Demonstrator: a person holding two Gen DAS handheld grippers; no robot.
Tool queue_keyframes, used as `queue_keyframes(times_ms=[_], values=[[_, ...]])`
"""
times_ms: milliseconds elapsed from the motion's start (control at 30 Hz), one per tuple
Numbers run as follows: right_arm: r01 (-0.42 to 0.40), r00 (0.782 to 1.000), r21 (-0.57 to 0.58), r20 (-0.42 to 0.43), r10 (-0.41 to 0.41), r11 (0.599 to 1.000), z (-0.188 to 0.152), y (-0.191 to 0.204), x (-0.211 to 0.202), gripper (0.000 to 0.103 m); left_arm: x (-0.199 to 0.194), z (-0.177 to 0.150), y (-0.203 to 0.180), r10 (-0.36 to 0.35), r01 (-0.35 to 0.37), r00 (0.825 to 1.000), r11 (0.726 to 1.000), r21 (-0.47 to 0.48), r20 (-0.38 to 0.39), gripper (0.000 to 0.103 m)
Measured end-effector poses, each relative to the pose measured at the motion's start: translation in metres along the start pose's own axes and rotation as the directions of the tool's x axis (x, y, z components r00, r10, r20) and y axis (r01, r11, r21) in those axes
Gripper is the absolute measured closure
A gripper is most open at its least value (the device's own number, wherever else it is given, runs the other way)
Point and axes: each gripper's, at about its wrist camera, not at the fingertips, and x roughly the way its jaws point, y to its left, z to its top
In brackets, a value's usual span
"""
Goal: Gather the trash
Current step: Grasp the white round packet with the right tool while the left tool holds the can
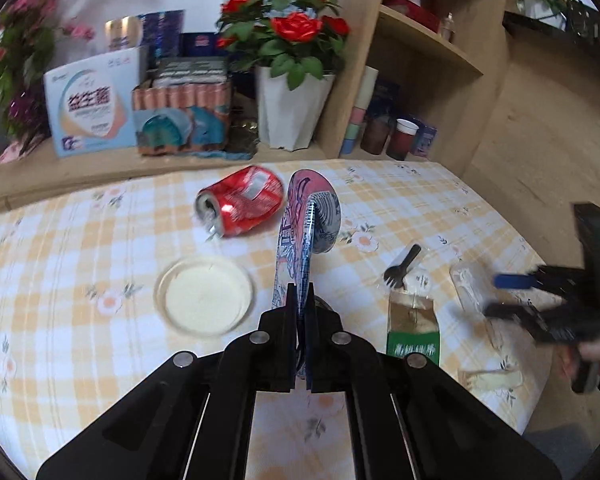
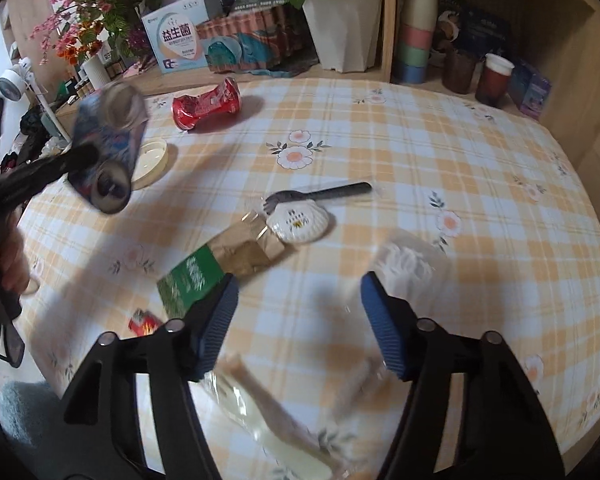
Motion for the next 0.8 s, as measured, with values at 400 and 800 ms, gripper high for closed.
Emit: queue_keyframes(times_ms=[400, 800], values=[[-0.024, 0.992, 0.424, -0.099, 0.073, 0.905, 0.026, -0.010, 0.075, 0.050, -0.036, -0.028, 0.024, -0.001, 0.002, 1.000, 0.999, -0.044, 0.022, 0.100], [0.133, 0.989, 0.483, -0.127, -0.081, 0.866, 0.052, 0.002, 0.094, 0.050, -0.050, -0.037, 0.030, -0.003, 0.005, 0.999, 0.997, -0.071, 0.035, 0.100]])
